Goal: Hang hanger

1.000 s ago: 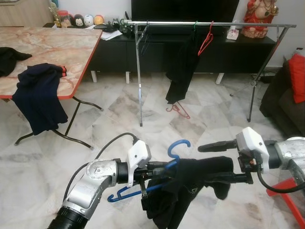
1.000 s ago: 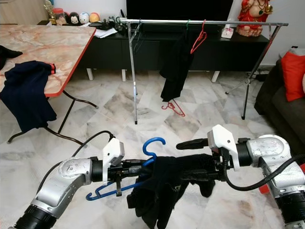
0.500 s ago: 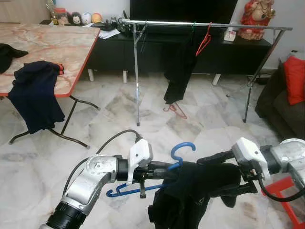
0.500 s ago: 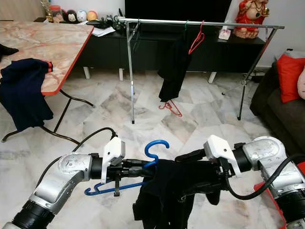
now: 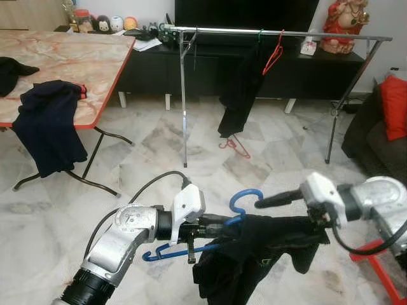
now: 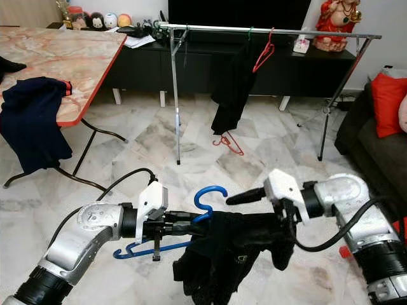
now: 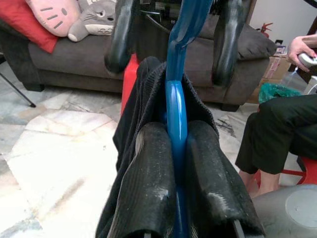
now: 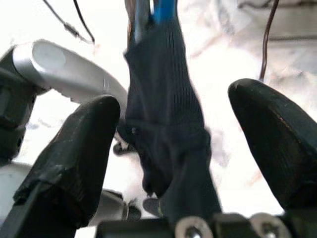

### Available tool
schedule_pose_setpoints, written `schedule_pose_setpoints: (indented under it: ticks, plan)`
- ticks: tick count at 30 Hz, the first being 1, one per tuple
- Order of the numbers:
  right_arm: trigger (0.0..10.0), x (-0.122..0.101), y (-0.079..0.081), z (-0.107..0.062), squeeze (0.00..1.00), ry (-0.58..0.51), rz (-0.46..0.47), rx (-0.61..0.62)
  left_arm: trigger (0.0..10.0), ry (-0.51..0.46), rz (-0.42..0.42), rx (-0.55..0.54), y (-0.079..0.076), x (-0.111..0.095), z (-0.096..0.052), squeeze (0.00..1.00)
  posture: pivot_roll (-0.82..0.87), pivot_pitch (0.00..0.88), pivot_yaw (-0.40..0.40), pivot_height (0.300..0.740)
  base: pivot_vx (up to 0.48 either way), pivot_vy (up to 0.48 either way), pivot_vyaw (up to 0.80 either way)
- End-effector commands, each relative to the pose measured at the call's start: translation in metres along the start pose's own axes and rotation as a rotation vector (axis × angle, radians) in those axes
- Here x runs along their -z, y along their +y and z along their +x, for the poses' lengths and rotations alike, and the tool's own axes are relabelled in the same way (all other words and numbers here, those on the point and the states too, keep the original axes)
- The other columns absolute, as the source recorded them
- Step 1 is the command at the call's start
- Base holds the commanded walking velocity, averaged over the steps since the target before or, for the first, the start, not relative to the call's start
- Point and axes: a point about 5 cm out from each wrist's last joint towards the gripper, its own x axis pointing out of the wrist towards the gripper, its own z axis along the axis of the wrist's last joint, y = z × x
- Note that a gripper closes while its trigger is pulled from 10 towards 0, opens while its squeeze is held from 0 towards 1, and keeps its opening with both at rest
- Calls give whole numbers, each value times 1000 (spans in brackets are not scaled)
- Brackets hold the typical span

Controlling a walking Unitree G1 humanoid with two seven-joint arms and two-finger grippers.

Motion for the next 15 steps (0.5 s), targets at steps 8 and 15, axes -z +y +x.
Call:
schedule_pose_setpoints:
  ticks: [8, 15]
  plan:
    - [10000, -19, 9, -6, 0, -52, -27, -76, 10000, -23, 20, 31, -3, -7, 6, 0, -139, 10, -104, 740, 0, 0, 0]
    - [10000, -5, 14, 0, 0, -10, -7, -92, 10000, -16, 20, 22, -2, -6, 7, 0, -139, 8, -104, 740, 0, 0, 0]
